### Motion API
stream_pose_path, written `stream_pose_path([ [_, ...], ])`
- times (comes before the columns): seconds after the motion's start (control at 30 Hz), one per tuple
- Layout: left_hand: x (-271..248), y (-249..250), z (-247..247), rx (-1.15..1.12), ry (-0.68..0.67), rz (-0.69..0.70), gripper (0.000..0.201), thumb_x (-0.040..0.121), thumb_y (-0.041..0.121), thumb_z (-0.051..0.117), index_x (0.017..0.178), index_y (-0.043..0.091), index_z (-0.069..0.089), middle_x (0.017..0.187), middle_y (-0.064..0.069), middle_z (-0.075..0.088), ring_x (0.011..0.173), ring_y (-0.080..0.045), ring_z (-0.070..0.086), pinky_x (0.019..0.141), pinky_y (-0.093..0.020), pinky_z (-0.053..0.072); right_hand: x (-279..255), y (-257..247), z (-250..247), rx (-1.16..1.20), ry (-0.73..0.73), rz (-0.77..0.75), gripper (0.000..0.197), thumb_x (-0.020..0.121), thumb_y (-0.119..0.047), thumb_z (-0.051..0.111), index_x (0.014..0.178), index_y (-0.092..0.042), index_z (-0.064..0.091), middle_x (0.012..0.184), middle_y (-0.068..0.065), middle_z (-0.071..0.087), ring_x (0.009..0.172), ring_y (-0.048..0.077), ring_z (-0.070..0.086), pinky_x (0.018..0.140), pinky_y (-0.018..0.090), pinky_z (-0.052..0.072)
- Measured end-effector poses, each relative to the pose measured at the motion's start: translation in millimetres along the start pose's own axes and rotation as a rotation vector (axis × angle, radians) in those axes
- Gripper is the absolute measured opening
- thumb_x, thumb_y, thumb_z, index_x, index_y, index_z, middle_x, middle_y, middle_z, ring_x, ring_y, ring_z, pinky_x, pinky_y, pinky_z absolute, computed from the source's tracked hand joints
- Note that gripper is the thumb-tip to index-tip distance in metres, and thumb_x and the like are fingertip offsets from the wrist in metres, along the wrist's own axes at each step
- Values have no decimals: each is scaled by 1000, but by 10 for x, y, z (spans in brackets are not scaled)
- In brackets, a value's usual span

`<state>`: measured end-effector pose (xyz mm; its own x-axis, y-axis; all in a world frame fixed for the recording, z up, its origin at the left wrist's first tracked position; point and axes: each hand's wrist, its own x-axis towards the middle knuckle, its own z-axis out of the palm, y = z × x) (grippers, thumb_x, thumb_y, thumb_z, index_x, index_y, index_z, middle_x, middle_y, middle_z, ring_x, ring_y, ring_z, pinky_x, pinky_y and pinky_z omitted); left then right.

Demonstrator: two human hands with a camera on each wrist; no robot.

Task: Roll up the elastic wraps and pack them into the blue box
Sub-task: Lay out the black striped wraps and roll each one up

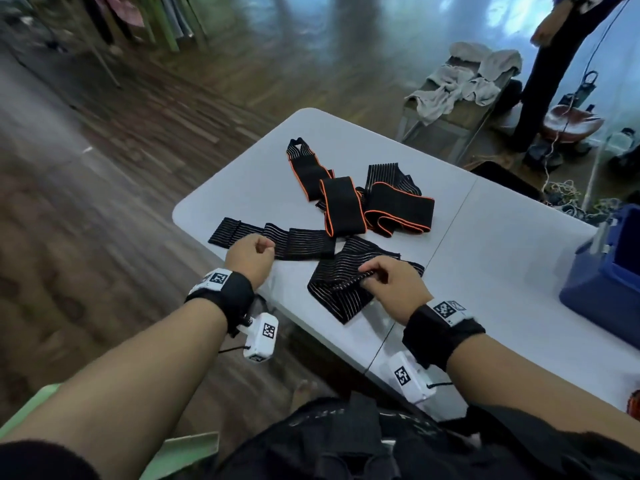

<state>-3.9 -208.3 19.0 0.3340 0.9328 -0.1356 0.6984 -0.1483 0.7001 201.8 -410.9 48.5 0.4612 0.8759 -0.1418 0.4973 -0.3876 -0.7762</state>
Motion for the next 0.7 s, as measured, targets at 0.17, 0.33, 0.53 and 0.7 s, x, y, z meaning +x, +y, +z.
stream_pose_path([
  [0.17, 524, -457, -412, 139, 123, -126, 19, 91, 15, 58, 107, 16, 69, 111, -10, 69, 98, -29, 65, 88, -32, 49, 58, -141, 119, 35, -2, 7, 15, 86, -17, 70, 90, -32, 69, 77, -6, 66, 74, 11, 61, 75, 32, 54],
  [0.33, 793, -690, -468, 173, 131, -259, 24, 89, 21, 62, 113, 18, 66, 124, -19, 58, 93, -33, 65, 87, -37, 53, 163, -265, 203, -14, -43, 3, 13, 85, -21, 71, 89, -33, 70, 78, -8, 62, 77, 11, 60, 77, 31, 52],
  [0.53, 875, -716, -365, 241, 62, -167, 29, 87, 34, 73, 112, 21, 66, 122, -13, 56, 102, -34, 62, 92, -39, 52, 297, -328, 311, -71, -117, 80, 12, 86, -22, 72, 92, -33, 73, 92, -18, 61, 90, 7, 64, 84, 29, 54],
  [0.7, 928, -686, -386, 305, 12, -191, 32, 76, 41, 80, 102, 29, 64, 119, -9, 54, 107, -34, 58, 92, -42, 53, 392, -294, 429, -36, -117, 126, 16, 87, -19, 70, 90, -35, 71, 88, -11, 72, 87, 7, 67, 88, 37, 56],
])
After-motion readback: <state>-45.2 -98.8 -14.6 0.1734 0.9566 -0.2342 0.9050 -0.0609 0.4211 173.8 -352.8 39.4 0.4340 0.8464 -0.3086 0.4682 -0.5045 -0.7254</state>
